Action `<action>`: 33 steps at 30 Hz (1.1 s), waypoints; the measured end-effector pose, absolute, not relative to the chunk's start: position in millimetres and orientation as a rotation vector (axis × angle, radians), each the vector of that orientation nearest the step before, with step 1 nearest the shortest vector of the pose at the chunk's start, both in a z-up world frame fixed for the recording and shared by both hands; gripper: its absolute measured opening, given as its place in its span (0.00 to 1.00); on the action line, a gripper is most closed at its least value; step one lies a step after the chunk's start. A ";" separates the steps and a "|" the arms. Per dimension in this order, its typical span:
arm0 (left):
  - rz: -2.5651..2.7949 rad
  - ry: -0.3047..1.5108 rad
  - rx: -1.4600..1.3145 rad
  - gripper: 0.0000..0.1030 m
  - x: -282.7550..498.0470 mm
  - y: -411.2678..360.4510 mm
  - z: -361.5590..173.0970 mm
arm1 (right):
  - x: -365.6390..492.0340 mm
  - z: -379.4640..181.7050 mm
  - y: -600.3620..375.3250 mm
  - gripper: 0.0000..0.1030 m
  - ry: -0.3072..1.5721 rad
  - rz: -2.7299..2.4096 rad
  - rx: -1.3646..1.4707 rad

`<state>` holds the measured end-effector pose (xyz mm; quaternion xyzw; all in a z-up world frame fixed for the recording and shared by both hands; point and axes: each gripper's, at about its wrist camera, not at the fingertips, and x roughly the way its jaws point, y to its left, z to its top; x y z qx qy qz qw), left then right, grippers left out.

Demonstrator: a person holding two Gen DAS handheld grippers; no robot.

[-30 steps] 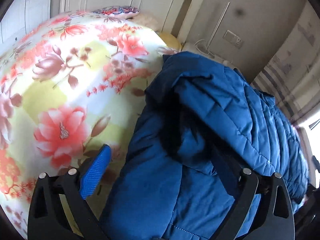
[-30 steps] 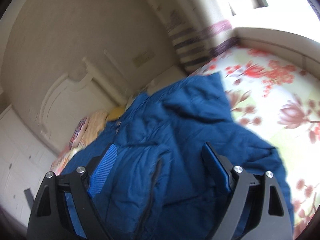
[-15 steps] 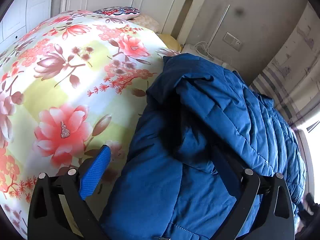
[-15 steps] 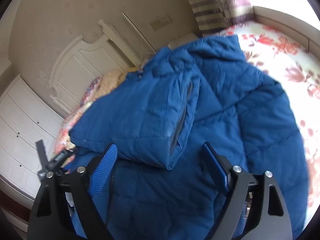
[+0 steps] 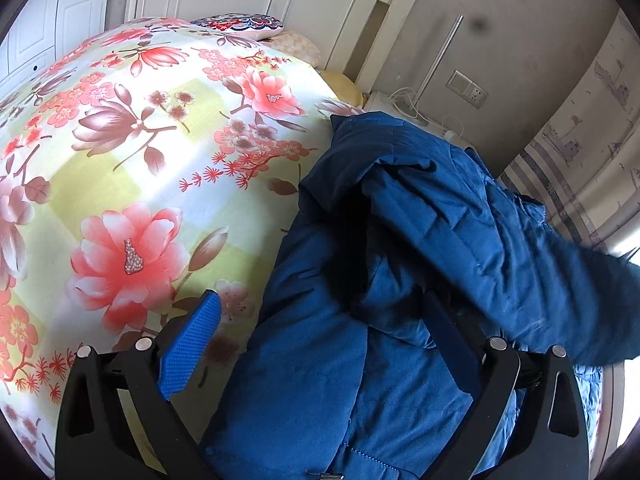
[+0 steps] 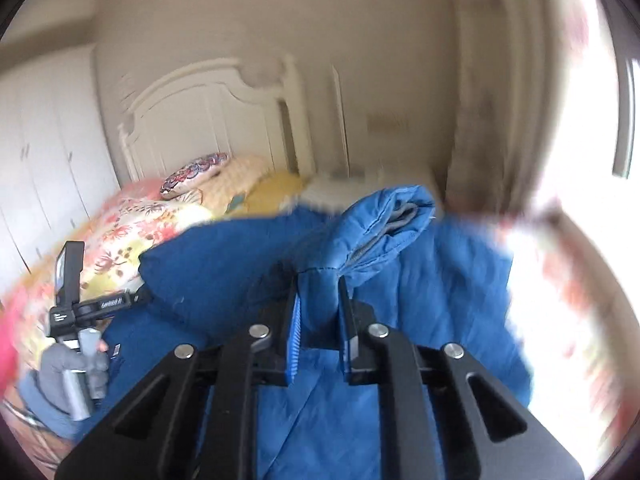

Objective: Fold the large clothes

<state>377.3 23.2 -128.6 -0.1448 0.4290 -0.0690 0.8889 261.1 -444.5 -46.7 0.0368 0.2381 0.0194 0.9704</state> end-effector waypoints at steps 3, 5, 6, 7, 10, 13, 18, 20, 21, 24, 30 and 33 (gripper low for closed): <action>-0.144 0.891 -0.302 0.93 377.8 24.5 -128.7 | 266.7 -19.3 -452.3 0.14 0.387 0.040 -0.030; -0.145 0.890 -0.303 0.93 377.9 25.2 -129.1 | 275.8 -24.2 -470.9 0.14 0.404 0.002 -0.006; -0.144 0.890 -0.303 0.93 377.9 24.9 -129.0 | 282.0 -39.1 -489.8 0.14 0.443 -0.022 0.055; -0.143 0.890 -0.302 0.93 378.1 24.6 -129.0 | 287.3 -52.9 -502.6 0.14 0.484 -0.043 0.100; -0.148 0.892 -0.296 0.94 378.6 24.0 -128.8 | 306.1 -118.5 -540.0 0.14 0.681 -0.081 0.252; -0.149 0.890 -0.300 0.94 377.6 24.0 -128.6 | 298.6 -148.2 -556.1 0.15 0.695 -0.067 0.360; -0.147 0.890 -0.296 0.94 377.9 24.1 -129.8 | 285.2 -122.2 -551.0 0.14 0.601 -0.029 0.361; -0.147 0.890 -0.297 0.94 378.3 24.6 -130.3 | 289.7 -131.5 -547.2 0.18 0.665 -0.068 0.334; -0.146 0.890 -0.295 0.94 378.3 24.5 -130.1 | 294.5 -144.3 -550.5 0.28 0.729 -0.086 0.340; -0.148 0.888 -0.301 0.94 377.9 25.1 -129.9 | 291.5 -151.0 -565.6 0.52 0.764 -0.103 0.448; -0.143 0.891 -0.293 0.94 377.8 21.9 -129.2 | 280.9 -86.4 -551.5 0.57 0.567 -0.226 0.285; -0.144 0.890 -0.295 0.94 377.8 21.9 -129.0 | 301.8 -73.6 -529.9 0.57 0.554 -0.199 0.170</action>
